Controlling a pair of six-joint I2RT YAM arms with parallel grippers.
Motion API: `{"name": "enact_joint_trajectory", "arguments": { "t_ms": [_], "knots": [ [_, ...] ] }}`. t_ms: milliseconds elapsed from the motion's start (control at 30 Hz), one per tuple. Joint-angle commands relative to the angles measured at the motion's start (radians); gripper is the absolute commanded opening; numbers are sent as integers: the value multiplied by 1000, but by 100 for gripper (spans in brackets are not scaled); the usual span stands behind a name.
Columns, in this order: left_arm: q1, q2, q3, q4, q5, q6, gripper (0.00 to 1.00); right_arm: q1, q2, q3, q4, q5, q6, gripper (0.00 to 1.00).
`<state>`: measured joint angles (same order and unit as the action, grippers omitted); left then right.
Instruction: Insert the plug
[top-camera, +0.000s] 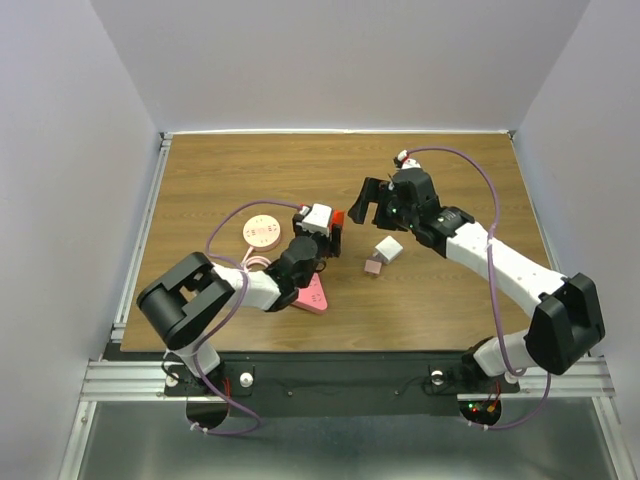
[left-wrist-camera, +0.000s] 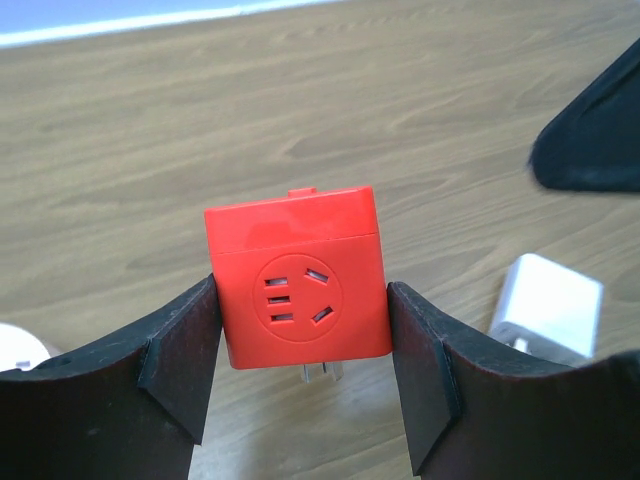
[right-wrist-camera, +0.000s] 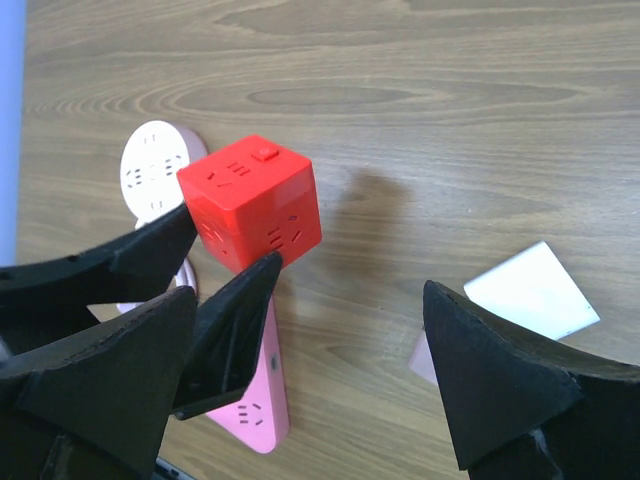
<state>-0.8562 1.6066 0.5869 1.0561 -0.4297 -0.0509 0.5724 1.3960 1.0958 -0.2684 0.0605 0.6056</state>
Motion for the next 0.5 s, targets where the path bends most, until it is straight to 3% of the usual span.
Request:
{"name": "enact_joint_trajectory", "arguments": {
  "t_ms": [0, 300, 467],
  "knots": [
    [-26, 13, 15, 163, -119, -29, 0, 4, 6, 3, 40, 61, 26, 99],
    [-81, 1, -48, 295, 18, 46, 0, 4, 81, 65, 40, -11, 75, 97],
    [-95, -22, -58, 286, 80, 118, 0, 6, 129, 101, 41, -50, 121, 96]
  ]
}}
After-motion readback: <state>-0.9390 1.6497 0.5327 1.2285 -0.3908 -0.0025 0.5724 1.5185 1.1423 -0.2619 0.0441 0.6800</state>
